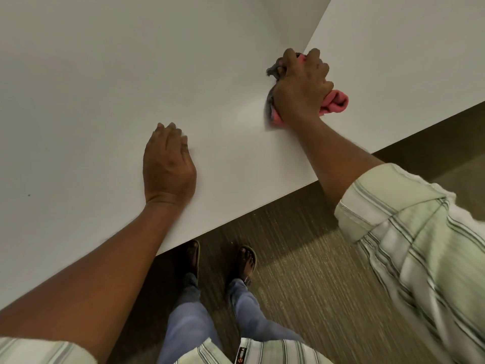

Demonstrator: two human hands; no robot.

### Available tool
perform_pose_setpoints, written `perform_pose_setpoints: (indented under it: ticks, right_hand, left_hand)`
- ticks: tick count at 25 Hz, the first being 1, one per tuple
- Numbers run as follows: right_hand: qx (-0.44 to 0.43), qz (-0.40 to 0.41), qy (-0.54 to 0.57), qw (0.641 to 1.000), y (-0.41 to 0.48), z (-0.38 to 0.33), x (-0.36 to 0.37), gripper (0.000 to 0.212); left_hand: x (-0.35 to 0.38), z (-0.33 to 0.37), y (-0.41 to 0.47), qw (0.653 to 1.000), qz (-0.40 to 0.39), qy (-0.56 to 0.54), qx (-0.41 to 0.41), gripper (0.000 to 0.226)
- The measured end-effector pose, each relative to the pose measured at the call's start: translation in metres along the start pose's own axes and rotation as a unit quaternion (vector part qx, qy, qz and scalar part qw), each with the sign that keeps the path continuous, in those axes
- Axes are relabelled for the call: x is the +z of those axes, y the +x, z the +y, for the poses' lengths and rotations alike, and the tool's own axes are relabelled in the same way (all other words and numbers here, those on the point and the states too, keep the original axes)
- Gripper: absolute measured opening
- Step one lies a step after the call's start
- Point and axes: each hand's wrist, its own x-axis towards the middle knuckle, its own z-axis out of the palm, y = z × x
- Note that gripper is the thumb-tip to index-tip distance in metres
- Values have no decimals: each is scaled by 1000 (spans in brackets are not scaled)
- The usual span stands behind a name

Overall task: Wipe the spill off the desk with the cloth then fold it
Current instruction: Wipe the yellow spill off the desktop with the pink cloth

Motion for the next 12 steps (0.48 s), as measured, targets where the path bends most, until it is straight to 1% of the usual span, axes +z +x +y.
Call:
perform_pose_setpoints:
  ticks: [3, 8, 12]
  right_hand:
    - [30, 4, -9, 1000, -7, 22, -9, 39]
    - [58, 18, -55, 997, -29, 46, -20, 35]
    - [52, 8, -91, 994, -49, 55, -26, 32]
  left_hand:
    - [0, -1, 2, 1000, -7, 4, 1, 36]
    - [-2, 2, 1, 1000, -17, 9, 3, 39]
    - [-2, 1, 3, 1000, -22, 10, 7, 40]
